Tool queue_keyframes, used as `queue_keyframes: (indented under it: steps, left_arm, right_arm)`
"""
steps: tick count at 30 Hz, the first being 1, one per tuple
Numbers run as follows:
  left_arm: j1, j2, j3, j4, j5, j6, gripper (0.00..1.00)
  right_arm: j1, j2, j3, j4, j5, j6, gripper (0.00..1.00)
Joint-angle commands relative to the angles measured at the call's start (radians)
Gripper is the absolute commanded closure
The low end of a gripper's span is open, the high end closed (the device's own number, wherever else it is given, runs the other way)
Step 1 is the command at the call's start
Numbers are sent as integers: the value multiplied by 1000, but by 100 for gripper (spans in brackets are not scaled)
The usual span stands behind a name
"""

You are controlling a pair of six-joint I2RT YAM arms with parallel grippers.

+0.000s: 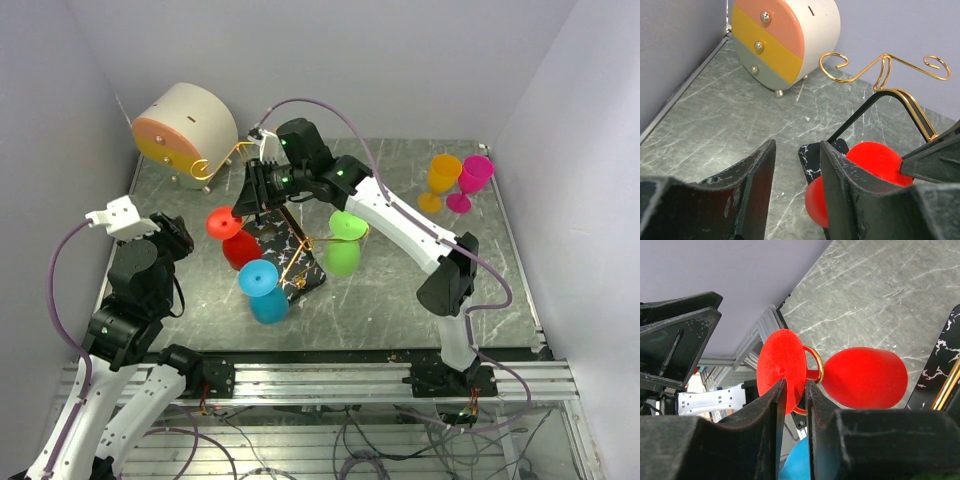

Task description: Take the wine glass off the wine glass rack

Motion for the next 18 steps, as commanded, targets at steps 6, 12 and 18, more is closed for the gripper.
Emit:
queue_keyframes:
  steps: [6,12,18]
  left_arm:
    - [2,-3,-3,8,-21,-6,49]
    - [2,-3,-3,8,-21,-6,49]
    - [2,2,-3,8,-15,-7,49]
  right_arm:
    - [17,-13,-38,70,-37,22,80]
    - [23,-14,-37,79,-42,26,80]
    - [22,-13,-35,87,1,33,96]
